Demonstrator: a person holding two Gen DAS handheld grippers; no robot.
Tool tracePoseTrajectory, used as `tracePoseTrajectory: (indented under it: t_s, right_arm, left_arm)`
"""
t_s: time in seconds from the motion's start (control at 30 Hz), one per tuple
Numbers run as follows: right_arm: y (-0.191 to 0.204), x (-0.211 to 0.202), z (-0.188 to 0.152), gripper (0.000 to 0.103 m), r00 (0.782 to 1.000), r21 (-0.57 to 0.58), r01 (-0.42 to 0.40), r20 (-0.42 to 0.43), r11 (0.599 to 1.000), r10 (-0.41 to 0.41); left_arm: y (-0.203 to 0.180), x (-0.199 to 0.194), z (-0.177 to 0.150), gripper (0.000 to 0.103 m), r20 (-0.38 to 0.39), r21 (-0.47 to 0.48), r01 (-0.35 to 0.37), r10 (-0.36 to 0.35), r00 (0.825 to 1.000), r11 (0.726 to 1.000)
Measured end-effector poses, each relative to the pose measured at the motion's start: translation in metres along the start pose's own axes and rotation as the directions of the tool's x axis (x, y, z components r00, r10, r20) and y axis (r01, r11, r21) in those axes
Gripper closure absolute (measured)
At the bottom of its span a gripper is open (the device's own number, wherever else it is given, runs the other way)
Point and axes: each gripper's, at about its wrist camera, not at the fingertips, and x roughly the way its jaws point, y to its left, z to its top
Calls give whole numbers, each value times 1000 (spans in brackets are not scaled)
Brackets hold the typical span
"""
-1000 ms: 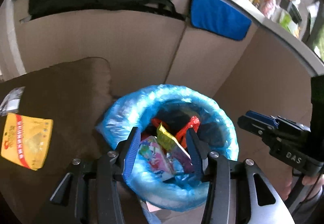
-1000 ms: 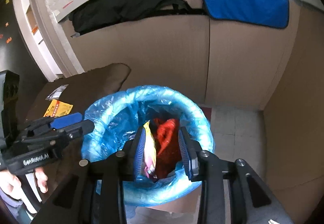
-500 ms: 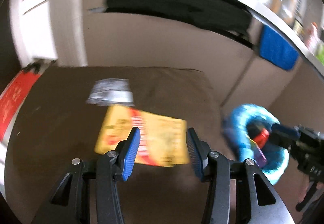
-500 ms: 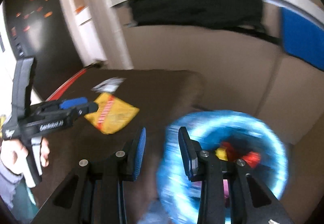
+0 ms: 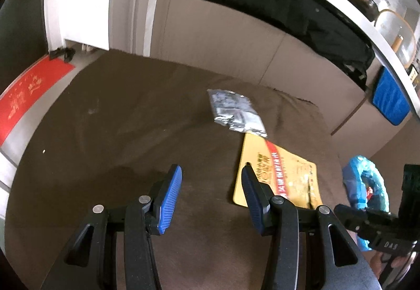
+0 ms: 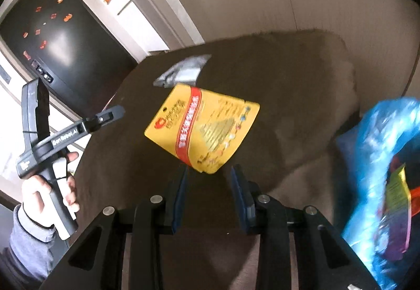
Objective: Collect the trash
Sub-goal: 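Grasp the clear wrapper with the left tool while the right tool grasps the yellow-red packet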
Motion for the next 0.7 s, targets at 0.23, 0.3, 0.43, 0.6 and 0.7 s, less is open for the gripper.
tracePoseTrajectory:
  t_s: [0.23, 0.3, 0.43, 0.6, 0.7]
  right_arm:
    - [-8, 23, 4, 80, 1000, 91, -8, 5, 996, 7]
    - [-6, 30, 7, 81, 1000, 101, -13, 5, 995, 12]
    - [1, 37, 14, 95, 1000, 68, -16, 20, 998, 15]
    - [11, 33, 21, 99, 999, 0, 2, 40, 1000, -1]
    - [14, 23, 25, 100, 998, -49, 24, 59, 999, -21]
  left_arm:
    - [10, 16, 4, 54, -33, -32, 20, -21, 999, 999]
    - [13, 22, 8, 54, -42, -49, 29, -31, 999, 998]
    - [17, 35, 22, 55, -56, -100, 57, -63, 996, 993]
    - [15, 60, 47, 55, -74, -174, 98, -112, 991, 980]
    - [10, 77, 59, 55, -89, -208, 108, -129, 988, 972]
